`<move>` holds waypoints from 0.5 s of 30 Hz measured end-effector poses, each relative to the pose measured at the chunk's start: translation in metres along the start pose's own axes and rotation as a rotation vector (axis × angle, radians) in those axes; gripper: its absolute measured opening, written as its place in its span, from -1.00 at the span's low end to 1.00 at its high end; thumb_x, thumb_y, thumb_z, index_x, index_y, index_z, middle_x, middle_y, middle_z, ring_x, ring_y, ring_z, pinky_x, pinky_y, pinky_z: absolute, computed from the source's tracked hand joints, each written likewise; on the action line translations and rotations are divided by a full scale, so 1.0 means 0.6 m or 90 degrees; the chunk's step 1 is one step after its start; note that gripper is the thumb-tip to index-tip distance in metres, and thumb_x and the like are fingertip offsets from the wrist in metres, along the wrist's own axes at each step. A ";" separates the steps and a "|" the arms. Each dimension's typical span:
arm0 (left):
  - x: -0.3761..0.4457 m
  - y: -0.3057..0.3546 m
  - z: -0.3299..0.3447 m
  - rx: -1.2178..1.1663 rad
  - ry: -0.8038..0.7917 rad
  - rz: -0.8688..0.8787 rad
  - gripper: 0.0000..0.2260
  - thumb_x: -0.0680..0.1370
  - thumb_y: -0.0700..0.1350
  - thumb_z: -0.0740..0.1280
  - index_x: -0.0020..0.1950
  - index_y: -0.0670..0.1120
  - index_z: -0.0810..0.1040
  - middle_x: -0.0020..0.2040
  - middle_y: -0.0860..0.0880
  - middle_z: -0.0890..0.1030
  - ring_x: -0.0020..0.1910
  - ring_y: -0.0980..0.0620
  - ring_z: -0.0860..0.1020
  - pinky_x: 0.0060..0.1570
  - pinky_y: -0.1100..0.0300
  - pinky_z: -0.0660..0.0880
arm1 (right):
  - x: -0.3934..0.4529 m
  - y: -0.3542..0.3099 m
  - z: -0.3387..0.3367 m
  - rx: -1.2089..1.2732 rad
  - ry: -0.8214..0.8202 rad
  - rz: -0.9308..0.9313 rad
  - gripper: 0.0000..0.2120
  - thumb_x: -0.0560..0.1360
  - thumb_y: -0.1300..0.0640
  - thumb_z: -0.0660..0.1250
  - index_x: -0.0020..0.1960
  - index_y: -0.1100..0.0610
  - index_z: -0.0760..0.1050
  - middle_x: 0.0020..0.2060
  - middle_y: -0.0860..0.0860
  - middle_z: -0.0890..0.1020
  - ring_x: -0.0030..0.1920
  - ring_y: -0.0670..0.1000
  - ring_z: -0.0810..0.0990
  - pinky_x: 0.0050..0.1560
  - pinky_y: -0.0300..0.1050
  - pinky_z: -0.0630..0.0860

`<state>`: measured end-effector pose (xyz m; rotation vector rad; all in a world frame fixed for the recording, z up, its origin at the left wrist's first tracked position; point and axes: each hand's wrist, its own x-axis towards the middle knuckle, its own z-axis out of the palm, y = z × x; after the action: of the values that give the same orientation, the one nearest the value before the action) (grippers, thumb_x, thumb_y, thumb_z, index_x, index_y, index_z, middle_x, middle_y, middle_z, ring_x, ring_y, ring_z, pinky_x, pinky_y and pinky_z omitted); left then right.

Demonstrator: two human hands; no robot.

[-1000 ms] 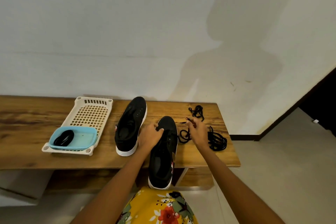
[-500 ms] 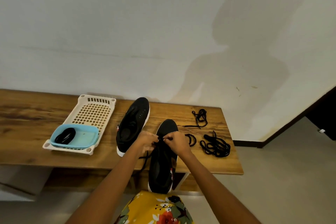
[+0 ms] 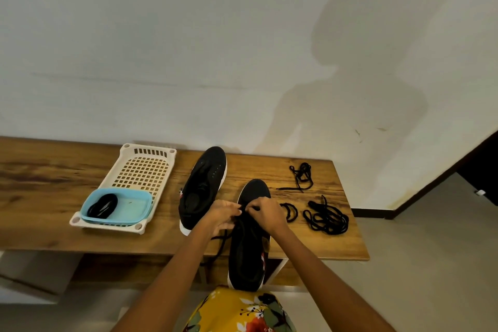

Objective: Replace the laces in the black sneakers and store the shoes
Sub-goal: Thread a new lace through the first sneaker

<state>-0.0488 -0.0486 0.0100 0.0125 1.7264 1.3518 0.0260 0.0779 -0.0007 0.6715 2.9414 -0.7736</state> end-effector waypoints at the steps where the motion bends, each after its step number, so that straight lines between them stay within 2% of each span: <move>1: 0.002 0.000 -0.001 0.007 -0.001 0.003 -0.79 0.55 -0.31 0.27 0.18 -0.22 0.51 -0.13 -0.07 0.57 -0.18 0.06 0.55 -0.20 0.21 0.53 | 0.000 -0.001 0.002 -0.008 0.002 -0.002 -0.79 0.54 0.08 0.25 0.03 0.05 0.65 0.01 -0.03 0.68 0.02 0.01 0.60 -0.09 -0.12 0.48; 3: 0.003 0.000 0.000 0.027 0.003 0.013 -0.80 0.56 -0.28 0.28 0.18 -0.21 0.51 -0.11 -0.06 0.58 -0.16 0.07 0.56 -0.21 0.22 0.54 | 0.003 -0.003 0.006 -0.018 0.010 -0.004 -0.79 0.54 0.09 0.26 0.04 0.07 0.65 -0.01 -0.01 0.68 0.00 0.03 0.61 -0.13 -0.13 0.47; 6: 0.005 0.005 0.002 0.052 0.013 0.028 -0.85 0.60 -0.20 0.23 0.12 -0.18 0.53 -0.12 -0.05 0.57 -0.17 0.07 0.55 -0.27 0.24 0.53 | 0.005 -0.003 0.011 -0.006 0.016 0.003 -0.80 0.55 0.11 0.27 0.05 0.12 0.64 0.00 0.03 0.67 0.02 0.04 0.60 -0.05 -0.10 0.48; 10: 0.022 0.003 0.007 0.121 0.061 0.050 -0.85 0.59 -0.23 0.24 0.11 -0.21 0.55 -0.19 -0.04 0.55 -0.26 0.08 0.54 -0.37 0.25 0.53 | 0.005 -0.001 0.021 0.046 0.012 0.008 -0.78 0.57 0.13 0.24 0.02 0.19 0.63 -0.02 0.11 0.63 0.03 0.06 0.56 -0.05 -0.13 0.38; 13: 0.032 -0.009 0.015 0.154 0.107 0.093 -0.94 0.55 -0.22 0.32 -0.06 -0.16 0.59 -0.27 -0.05 0.55 -0.34 0.10 0.52 -0.44 0.30 0.53 | 0.004 0.005 0.028 0.083 -0.013 0.031 -0.77 0.58 0.22 0.19 -0.06 0.28 0.59 -0.14 0.18 0.59 -0.05 0.12 0.55 -0.16 -0.13 0.32; 15: 0.033 -0.014 0.022 0.176 0.148 0.129 -0.87 0.54 -0.21 0.33 -0.21 -0.08 0.56 -0.32 -0.04 0.55 -0.40 0.11 0.49 -0.46 0.31 0.50 | 0.007 0.005 0.023 0.094 -0.039 0.040 -0.78 0.57 0.27 0.17 -0.04 0.30 0.58 -0.13 0.20 0.60 -0.05 0.15 0.55 -0.19 -0.14 0.30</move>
<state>-0.0476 -0.0320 -0.0091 0.1975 2.1458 1.2864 0.0223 0.0756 -0.0149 0.7317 2.8148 -0.9928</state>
